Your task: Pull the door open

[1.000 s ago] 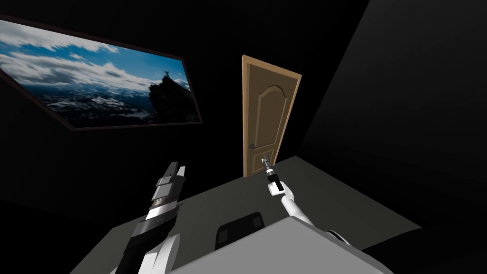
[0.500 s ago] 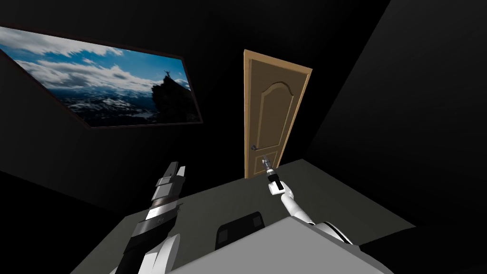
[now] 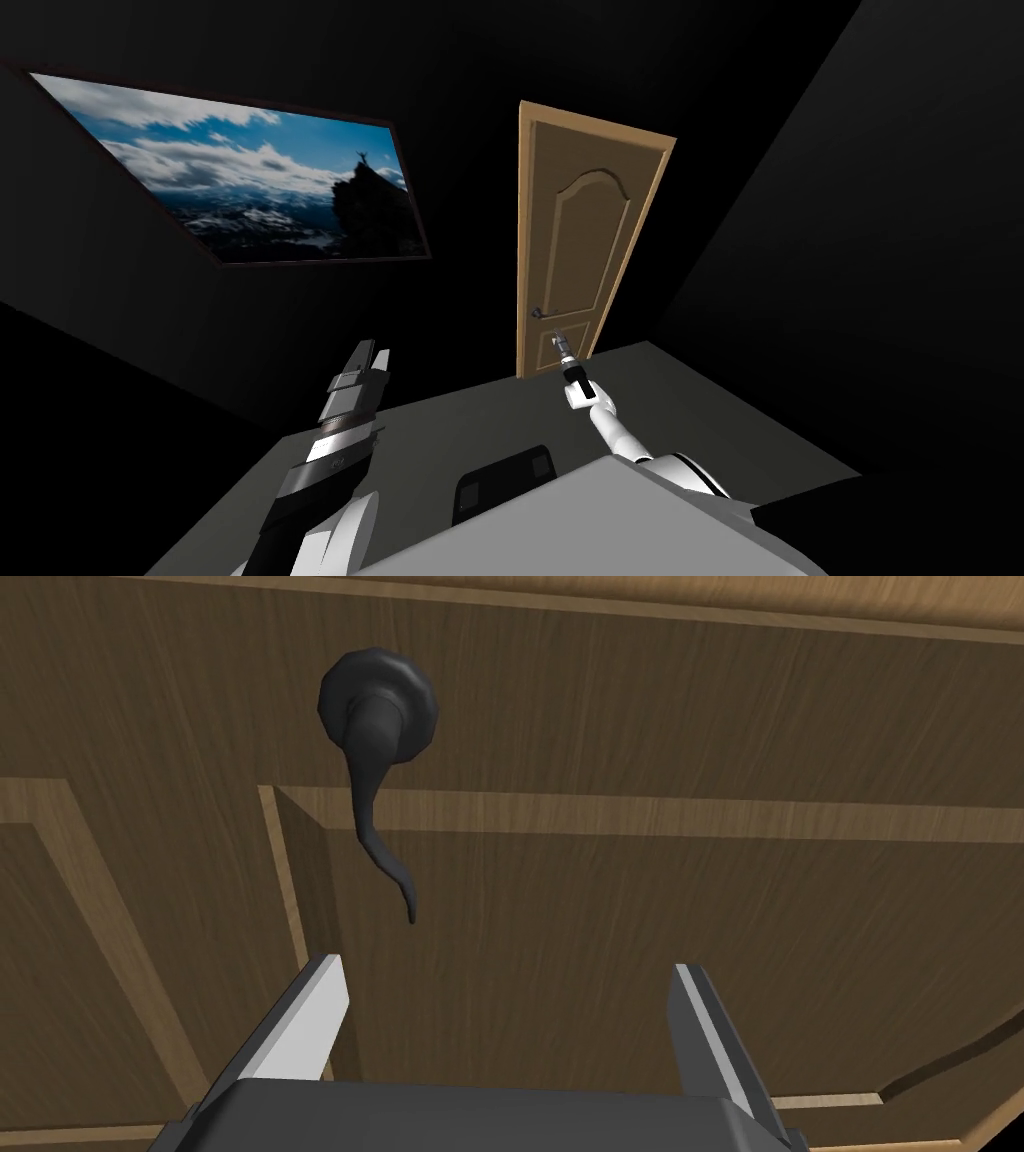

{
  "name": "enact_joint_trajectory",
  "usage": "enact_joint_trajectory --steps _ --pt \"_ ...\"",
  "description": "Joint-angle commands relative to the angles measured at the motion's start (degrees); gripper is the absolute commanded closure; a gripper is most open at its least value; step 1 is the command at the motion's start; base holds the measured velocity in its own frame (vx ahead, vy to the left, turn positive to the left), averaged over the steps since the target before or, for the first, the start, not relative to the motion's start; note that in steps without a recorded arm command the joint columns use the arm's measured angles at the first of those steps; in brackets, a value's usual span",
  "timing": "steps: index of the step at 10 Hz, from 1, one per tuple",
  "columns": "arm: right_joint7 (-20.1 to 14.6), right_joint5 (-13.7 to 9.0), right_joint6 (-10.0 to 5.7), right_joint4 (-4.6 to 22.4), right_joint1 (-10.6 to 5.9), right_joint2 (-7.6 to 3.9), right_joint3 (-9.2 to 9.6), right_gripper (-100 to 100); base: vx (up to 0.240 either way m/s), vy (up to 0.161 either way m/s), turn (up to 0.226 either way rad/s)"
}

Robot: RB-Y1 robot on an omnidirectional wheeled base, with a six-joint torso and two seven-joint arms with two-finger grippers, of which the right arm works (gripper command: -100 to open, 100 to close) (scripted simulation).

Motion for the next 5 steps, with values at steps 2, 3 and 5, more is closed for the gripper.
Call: enact_joint_trajectory --steps 2,3,5 --pt "0.19 -0.26 -0.55 4.58 -2.04 -0.57 -0.5 -100 0.051 -0.099 0.151" --pt "0.28 -0.35 -0.78 6.0 -2.79 -0.75 -0.68 -100 0.035 -0.084 0.133" --pt "0.36 -0.43 -0.97 7.79 -3.46 -0.91 -0.85 -100 0.021 -0.053 0.065"
